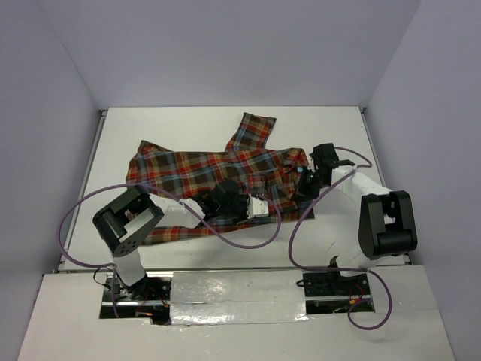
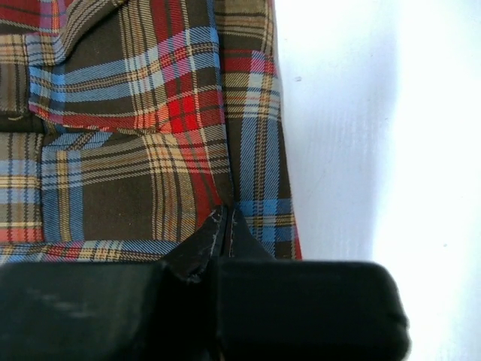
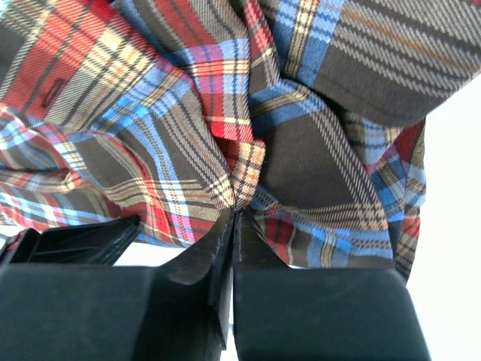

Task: Fold and stack the long sleeve shirts
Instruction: Fold the shirt

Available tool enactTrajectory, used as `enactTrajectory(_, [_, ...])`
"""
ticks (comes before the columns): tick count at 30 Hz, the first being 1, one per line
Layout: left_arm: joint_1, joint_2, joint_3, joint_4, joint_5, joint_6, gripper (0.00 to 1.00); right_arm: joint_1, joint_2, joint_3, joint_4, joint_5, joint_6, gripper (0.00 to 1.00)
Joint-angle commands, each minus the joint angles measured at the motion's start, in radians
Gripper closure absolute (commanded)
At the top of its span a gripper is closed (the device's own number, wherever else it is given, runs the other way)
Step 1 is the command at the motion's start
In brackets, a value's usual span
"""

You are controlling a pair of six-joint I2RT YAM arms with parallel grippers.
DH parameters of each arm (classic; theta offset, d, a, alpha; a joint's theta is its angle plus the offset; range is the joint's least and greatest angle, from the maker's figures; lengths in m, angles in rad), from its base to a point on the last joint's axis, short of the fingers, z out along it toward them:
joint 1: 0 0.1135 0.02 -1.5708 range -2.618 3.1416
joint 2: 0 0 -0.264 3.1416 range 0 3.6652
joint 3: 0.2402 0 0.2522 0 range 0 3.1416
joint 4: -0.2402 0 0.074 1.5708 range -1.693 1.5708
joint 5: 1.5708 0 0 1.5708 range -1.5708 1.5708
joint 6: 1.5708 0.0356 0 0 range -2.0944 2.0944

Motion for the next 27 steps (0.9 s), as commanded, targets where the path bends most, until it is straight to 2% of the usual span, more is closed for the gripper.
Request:
enactTrajectory(1, [-0.012, -0.054, 0.007, 0.001, 0.017, 0.009, 1.00, 0.010, -0.052, -0.005, -0.025, -0.013, -0.015, 1.00])
enactTrajectory(8, [-0.018, -0.107, 0.013, -0.053, 0.034, 0.021, 1.00, 0.012, -0.136, -0.035, -0.071, -0.002, -0.011, 1.00])
enactTrajectory(13, [-0.035, -0.150, -0.030, -0.026, 0.060, 0.044, 1.00, 0.021, -0.193, -0.068, -0.096, -0.008, -0.003, 1.00])
enactTrajectory(20, [-0.059, -0.137, -0.060, -0.023, 0.055, 0.056, 1.00, 0.027, -0.192, -0.125, -0.068, -0.030, 0.006, 0.98])
enactTrajectory(22, [-0.064, -0.128, -0.070, -0.024, 0.049, 0.076, 0.89, 0.026, -0.176, -0.140, -0.051, -0.028, 0.005, 0.91])
enactTrajectory(23, [-0.064, -0.124, -0.071, -0.027, 0.043, 0.088, 0.77, 0.024, -0.166, -0.140, -0.047, -0.023, 0.003, 0.88])
enactTrajectory(24, [-0.064, -0.121, -0.070, -0.032, 0.040, 0.093, 0.70, 0.023, -0.162, -0.139, -0.044, -0.019, 0.005, 0.82])
enactTrajectory(25, [-0.064, -0.116, -0.070, -0.035, 0.031, 0.095, 0.57, 0.024, -0.158, -0.130, -0.041, -0.016, 0.000, 0.69])
enactTrajectory(27, [-0.064, -0.117, -0.062, -0.039, 0.015, 0.095, 0.47, 0.024, -0.152, -0.121, -0.041, -0.013, -0.004, 0.63])
